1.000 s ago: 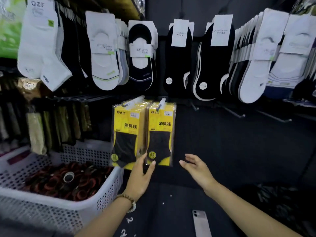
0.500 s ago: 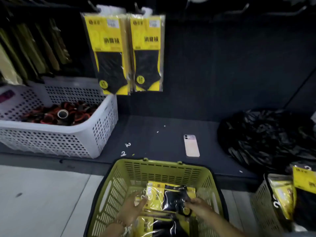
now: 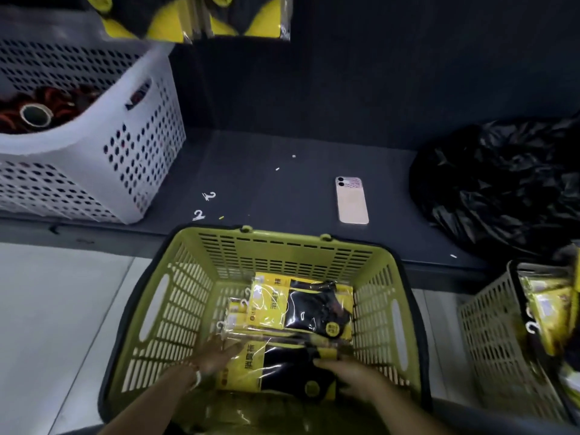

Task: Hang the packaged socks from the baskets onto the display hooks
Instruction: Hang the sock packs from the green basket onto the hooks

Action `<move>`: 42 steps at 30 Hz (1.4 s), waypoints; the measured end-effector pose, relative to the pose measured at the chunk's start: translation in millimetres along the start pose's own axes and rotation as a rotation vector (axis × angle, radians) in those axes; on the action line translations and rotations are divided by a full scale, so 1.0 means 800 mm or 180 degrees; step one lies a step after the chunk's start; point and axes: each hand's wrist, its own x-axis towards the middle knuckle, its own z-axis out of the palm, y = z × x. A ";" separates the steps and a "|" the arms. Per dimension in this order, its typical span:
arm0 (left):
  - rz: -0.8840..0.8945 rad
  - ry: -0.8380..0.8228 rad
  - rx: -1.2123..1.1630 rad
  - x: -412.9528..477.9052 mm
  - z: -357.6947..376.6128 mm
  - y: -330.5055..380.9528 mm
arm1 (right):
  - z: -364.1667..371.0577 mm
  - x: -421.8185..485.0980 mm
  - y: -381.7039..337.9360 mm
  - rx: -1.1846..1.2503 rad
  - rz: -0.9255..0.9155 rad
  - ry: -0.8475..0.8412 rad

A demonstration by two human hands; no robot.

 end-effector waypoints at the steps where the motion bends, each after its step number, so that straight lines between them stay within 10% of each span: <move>1: -0.0102 -0.0137 0.0028 0.003 0.000 -0.002 | 0.003 0.005 0.000 -0.0026 0.0021 -0.0006; 8: -0.0159 -0.0172 -0.0135 0.010 -0.008 -0.012 | 0.015 0.015 0.004 -0.0219 -0.0613 0.0717; 18: 0.0341 0.1028 -0.0785 -0.057 -0.057 0.039 | -0.005 -0.074 -0.059 0.0760 -0.1197 -0.0307; 23: 0.1160 0.1595 -0.2187 -0.128 -0.109 0.113 | -0.020 -0.163 -0.122 0.1374 -0.1941 0.0024; 28: 0.1879 0.0902 -0.3712 -0.198 -0.137 0.202 | -0.034 -0.268 -0.187 0.1905 -0.2817 -0.0113; 33: 0.2495 0.0878 -0.3599 -0.269 -0.147 0.295 | -0.038 -0.350 -0.224 0.1640 -0.3271 -0.0429; 42: 0.2927 0.1920 -0.2391 -0.352 -0.210 0.370 | -0.053 -0.480 -0.308 0.0817 -0.4568 0.0740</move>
